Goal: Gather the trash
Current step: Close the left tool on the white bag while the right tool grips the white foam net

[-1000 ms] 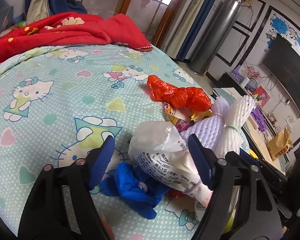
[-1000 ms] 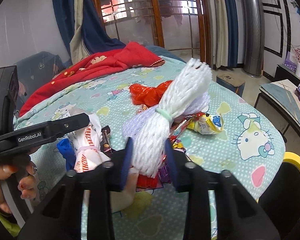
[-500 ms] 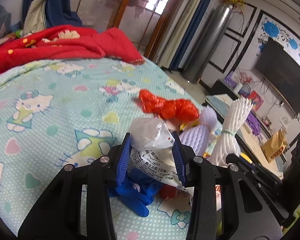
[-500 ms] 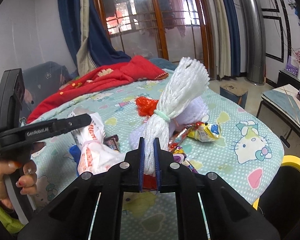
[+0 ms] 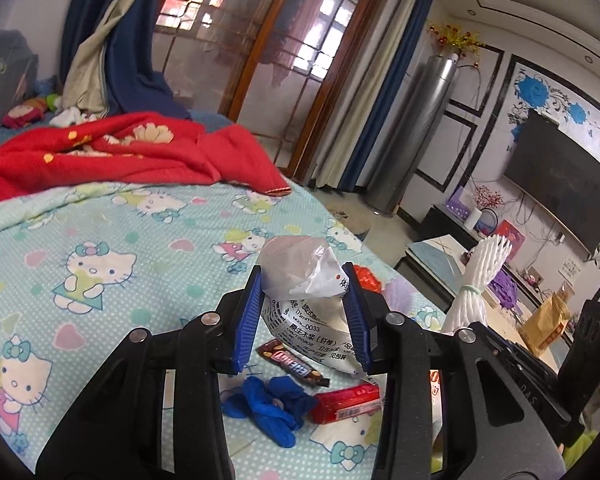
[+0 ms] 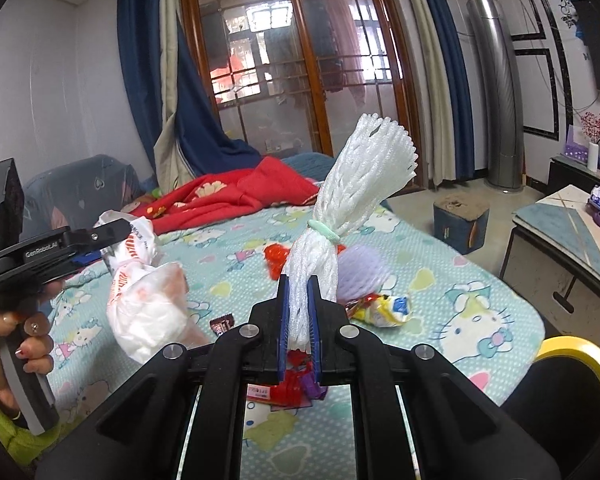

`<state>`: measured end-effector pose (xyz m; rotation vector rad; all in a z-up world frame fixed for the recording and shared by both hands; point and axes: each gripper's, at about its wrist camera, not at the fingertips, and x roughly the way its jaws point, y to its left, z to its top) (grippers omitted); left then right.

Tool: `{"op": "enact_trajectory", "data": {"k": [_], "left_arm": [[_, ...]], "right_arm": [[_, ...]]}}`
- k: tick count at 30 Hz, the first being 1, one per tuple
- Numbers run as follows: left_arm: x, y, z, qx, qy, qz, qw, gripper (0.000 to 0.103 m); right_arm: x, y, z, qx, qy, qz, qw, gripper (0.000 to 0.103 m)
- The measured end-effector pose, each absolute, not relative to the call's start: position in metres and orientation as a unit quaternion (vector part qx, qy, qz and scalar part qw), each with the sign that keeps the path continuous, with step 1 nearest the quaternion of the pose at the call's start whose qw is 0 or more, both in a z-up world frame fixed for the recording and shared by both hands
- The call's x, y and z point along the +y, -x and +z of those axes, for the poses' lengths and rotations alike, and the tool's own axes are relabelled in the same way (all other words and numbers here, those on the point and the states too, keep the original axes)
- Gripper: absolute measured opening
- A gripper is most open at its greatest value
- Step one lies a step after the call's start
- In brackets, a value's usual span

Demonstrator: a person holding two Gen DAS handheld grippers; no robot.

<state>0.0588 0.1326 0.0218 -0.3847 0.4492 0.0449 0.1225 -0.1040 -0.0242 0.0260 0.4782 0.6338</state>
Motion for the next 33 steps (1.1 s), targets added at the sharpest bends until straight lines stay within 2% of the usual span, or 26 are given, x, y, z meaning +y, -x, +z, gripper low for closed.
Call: {"op": "enact_trajectory", "data": {"k": [33], "left_arm": [[-0.008,-0.085,0.027,0.225,0.068,-0.070,0.969,0.031]], "right_arm": [[-0.233,-0.118,-0.021,0.234,-0.036,0.190,0.953,0.009]]}}
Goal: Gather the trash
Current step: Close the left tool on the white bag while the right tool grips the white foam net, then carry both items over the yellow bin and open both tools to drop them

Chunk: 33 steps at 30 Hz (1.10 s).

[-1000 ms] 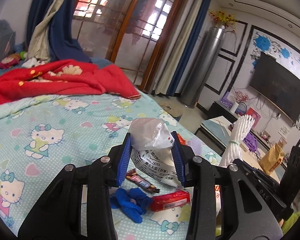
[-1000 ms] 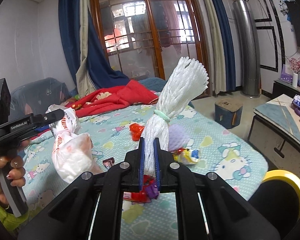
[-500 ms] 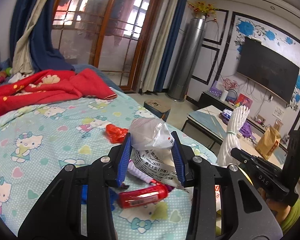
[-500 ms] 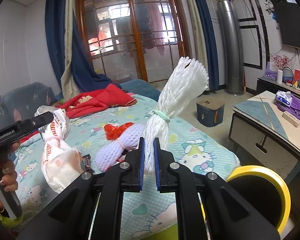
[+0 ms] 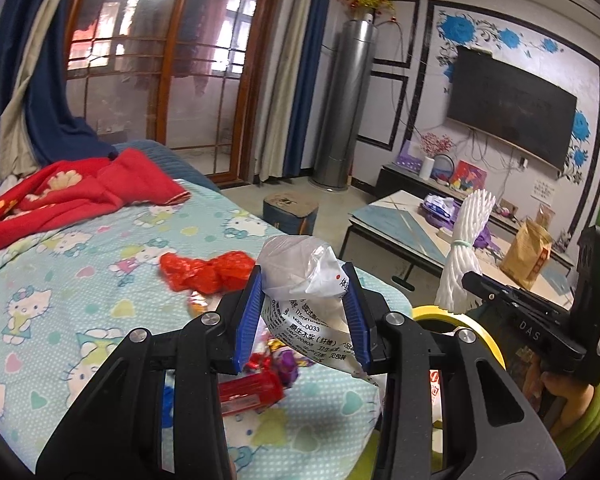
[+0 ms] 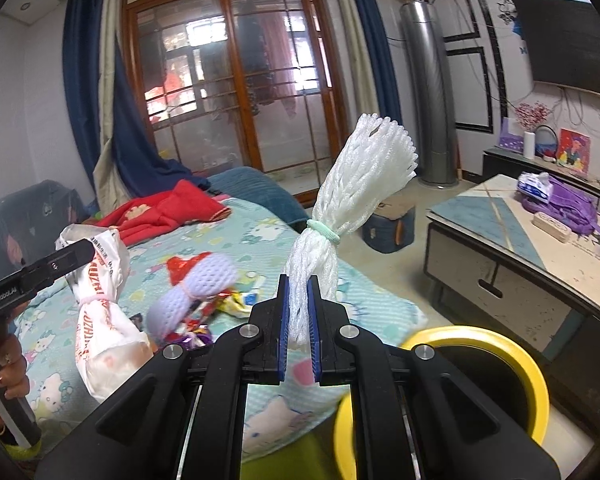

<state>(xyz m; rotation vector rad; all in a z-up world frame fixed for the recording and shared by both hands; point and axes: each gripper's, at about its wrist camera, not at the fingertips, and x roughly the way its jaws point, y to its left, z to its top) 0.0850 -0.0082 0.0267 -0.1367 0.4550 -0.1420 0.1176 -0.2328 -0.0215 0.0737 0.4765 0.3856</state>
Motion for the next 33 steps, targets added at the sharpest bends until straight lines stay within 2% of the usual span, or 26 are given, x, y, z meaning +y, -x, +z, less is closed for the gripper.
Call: {"op": "enact_trajectory", "data": {"k": [9,33], "left_arm": [[-0.058,-0.103,0.014,0.242,0.032,-0.107,0.964,0.031],[-0.170,-0.142,-0.043,0.300,-0.064,-0.182,0.934,0.032]], "right_arm": [[-0.282,-0.122,-0.026,0.247,-0.062,0.142,0.957,0.009],[-0.363,-0.160,-0.077,0.369,-0.132,0.101,0.915,0.009]]}}
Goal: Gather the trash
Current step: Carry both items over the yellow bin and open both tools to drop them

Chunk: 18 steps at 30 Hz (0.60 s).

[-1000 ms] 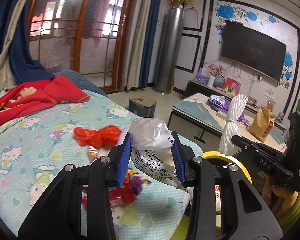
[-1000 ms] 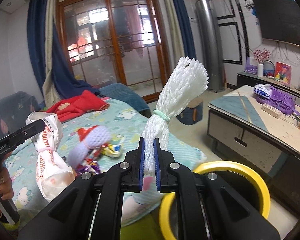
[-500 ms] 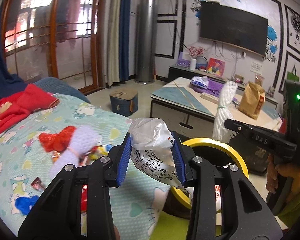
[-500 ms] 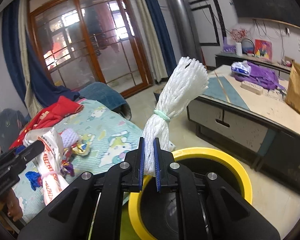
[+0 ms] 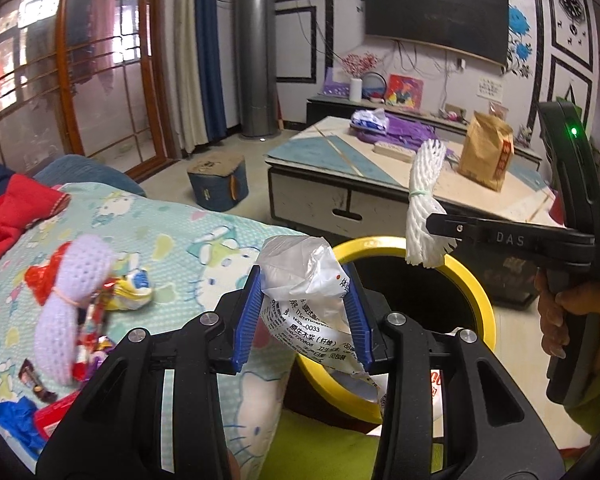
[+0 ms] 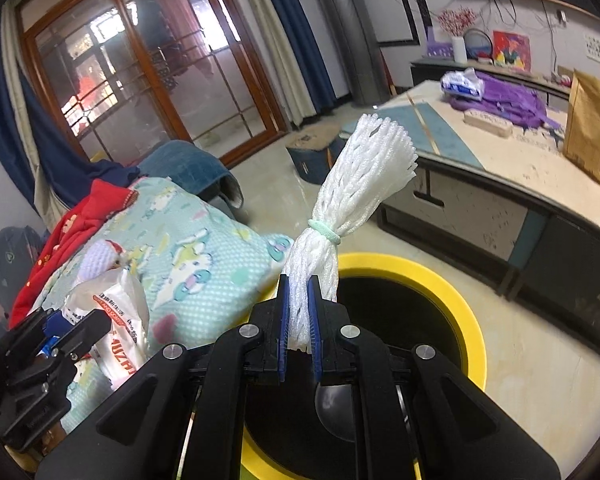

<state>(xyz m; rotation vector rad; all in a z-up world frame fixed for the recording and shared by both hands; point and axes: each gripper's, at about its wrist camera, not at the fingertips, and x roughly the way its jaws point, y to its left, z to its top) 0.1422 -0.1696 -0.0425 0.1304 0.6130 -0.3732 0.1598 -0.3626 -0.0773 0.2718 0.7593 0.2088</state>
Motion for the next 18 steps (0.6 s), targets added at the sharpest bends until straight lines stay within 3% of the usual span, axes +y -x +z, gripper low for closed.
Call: {"op": "enact_trajectory", "data": {"k": [12,18], "left_arm": [[-0.190,-0.162,-0.064,0.337,-0.063,-0.197,0.919,0.037],[-0.183,-0.160,-0.062,0.334,-0.046,-0.192,0.922,0.048]], "right_arm": [[-0.372,-0.169,-0.091,0.397,-0.147,0.101,0.900,0.011],[-0.372,-0.170,-0.094,0.402,-0.150,0.097,0.898,0.024]]}}
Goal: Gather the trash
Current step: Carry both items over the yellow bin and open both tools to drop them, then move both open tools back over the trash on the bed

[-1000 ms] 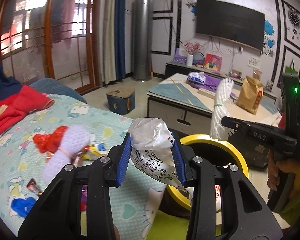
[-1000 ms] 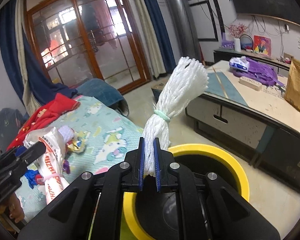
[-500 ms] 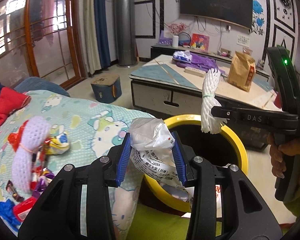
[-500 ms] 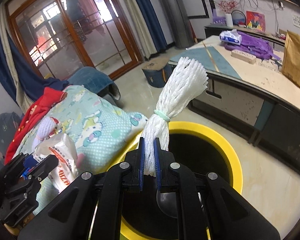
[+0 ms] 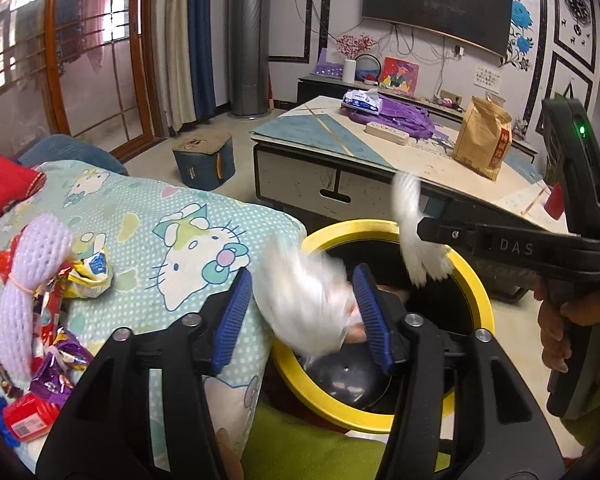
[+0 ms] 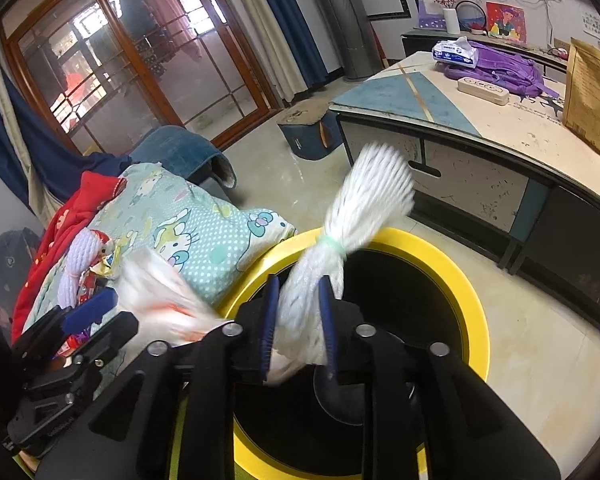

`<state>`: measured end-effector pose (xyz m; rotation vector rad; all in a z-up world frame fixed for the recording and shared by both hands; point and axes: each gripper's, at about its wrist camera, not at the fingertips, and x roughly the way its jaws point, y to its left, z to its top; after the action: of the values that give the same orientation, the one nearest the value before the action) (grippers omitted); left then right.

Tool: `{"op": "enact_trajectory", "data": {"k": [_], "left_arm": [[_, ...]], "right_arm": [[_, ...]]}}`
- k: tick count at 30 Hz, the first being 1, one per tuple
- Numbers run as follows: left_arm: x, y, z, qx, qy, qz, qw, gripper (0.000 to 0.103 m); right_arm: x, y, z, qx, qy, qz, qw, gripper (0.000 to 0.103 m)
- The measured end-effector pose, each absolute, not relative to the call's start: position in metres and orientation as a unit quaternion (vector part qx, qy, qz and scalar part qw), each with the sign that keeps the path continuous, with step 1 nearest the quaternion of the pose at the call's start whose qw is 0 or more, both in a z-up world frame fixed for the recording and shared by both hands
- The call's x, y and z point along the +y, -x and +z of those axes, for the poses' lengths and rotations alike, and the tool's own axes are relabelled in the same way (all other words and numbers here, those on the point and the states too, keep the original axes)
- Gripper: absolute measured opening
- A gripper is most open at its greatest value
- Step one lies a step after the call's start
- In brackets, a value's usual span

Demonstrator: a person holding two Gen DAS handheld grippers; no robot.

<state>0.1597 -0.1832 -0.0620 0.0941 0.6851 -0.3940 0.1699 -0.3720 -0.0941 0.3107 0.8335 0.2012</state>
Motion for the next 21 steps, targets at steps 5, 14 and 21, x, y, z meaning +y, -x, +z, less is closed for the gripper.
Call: {"op": "enact_trajectory", "data": {"k": [5,14,21], "left_arm": [[-0.172,-0.155,-0.056,0.326,-0.032,-0.180,0.928,0.053],[-0.150,-0.142,-0.037,0.294,-0.016,-0.152,0.943,0.067],[-0.128,-0.131,-0.021,0.265,-0.004,-0.125,0.956,0.082]], "right_arm": [[-0.369,-0.168,-0.090,0.394,-0.148,0.098,0.902,0.034],[-0.357,-0.160,-0.075,0.367,-0.140,0.118,0.912,0.043],[-0.337,-0.151,-0.061,0.340,-0.128,0.136,0.922,0.044]]}}
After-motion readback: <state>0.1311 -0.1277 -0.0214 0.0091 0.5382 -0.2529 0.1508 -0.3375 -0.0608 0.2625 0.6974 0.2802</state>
